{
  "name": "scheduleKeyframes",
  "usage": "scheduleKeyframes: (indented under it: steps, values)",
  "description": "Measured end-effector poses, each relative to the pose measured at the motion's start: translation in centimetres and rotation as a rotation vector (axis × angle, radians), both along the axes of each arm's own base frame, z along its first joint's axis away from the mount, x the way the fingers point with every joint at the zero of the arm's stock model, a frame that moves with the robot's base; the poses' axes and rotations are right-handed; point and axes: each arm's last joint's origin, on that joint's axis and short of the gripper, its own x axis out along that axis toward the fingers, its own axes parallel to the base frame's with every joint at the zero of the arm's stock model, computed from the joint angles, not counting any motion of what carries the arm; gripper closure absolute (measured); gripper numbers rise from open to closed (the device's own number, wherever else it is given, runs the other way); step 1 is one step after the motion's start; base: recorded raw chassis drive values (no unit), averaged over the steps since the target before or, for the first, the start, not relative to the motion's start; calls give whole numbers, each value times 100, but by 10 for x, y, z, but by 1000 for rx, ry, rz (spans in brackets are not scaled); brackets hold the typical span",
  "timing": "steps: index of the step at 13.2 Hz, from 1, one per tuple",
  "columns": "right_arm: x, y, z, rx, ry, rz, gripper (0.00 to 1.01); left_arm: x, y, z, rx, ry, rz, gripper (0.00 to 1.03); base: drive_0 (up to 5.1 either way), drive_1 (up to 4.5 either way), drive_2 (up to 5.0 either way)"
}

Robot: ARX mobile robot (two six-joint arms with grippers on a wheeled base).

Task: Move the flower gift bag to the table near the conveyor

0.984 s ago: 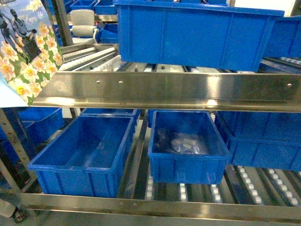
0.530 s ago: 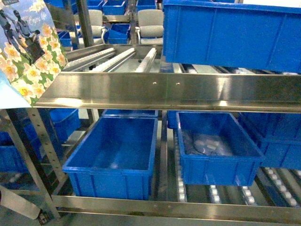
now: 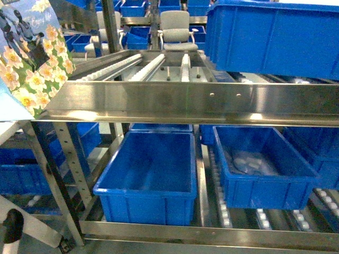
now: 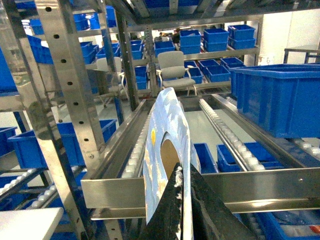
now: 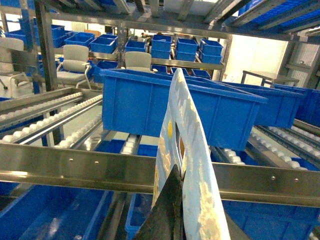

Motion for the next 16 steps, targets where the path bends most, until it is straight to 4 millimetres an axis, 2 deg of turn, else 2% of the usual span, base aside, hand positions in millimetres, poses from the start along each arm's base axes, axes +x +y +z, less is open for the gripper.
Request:
scheduleKeyframes:
  steps: [16]
  values:
    - [0,0,-1,0,5,0,99,0,0,-1,1,5,0,101,-499,246,246]
